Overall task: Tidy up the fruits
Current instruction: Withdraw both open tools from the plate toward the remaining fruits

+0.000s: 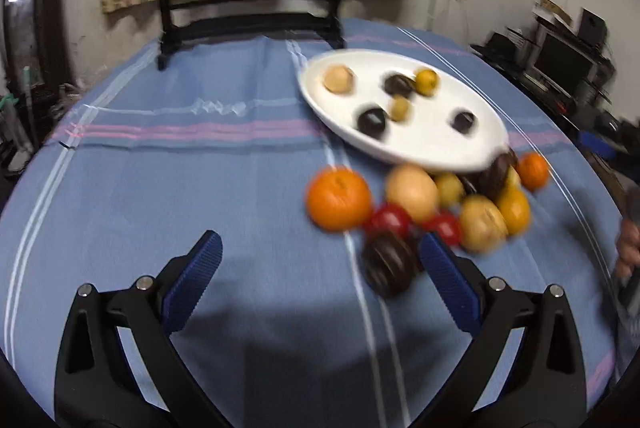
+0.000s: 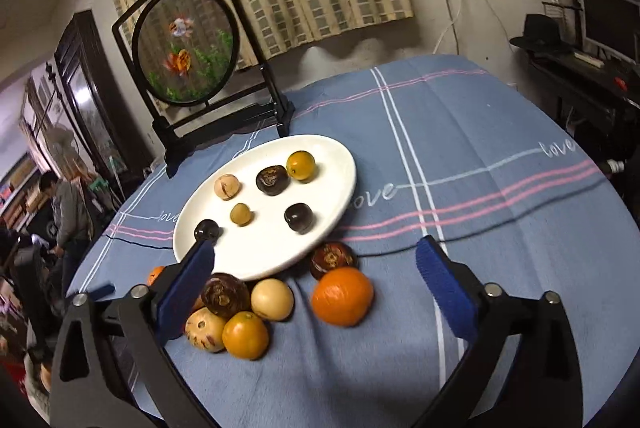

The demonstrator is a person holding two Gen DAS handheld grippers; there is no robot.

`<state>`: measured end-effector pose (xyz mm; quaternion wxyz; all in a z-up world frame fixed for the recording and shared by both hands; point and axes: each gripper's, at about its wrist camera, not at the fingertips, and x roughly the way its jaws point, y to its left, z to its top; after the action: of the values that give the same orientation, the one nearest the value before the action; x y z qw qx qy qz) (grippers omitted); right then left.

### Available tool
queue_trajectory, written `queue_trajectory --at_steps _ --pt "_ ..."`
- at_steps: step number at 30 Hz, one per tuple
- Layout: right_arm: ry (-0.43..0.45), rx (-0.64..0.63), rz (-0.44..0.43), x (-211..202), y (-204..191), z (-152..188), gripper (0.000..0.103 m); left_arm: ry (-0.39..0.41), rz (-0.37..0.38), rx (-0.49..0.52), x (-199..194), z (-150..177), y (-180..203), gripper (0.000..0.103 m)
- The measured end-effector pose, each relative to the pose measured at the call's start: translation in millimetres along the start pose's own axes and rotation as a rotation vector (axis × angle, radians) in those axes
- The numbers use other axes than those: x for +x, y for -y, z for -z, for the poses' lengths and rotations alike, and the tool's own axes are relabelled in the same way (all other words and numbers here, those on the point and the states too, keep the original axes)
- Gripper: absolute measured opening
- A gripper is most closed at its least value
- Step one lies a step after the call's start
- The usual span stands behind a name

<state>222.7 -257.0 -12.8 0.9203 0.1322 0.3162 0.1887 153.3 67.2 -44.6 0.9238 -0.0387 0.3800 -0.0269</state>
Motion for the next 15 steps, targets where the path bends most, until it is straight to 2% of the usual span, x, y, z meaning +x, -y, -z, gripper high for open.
queue_trajectory --at_steps 3,5,8,10,12,15 --pt "-0.023 0.025 0.005 4 5 2 0.102 0.02 0.005 0.039 -5 3 8 0.101" --pt "-0.029 0.032 0.002 5 7 1 0.102 -0.006 -0.011 0.052 0 3 11 0.101" --pt "-0.028 0.034 0.004 5 8 0 0.102 -0.075 -0.083 0.017 11 4 1 0.101" --pt "-0.024 0.042 0.003 4 10 0 0.102 -0.103 -0.157 -0.025 11 8 -15 0.101" --pt "-0.025 0.05 -0.002 4 11 0 0.102 -0.089 -0.217 -0.059 3 12 -30 0.101" --pt "-0.03 0.048 -0.013 4 9 1 0.102 -0.027 -0.21 -0.058 -14 18 -34 0.101"
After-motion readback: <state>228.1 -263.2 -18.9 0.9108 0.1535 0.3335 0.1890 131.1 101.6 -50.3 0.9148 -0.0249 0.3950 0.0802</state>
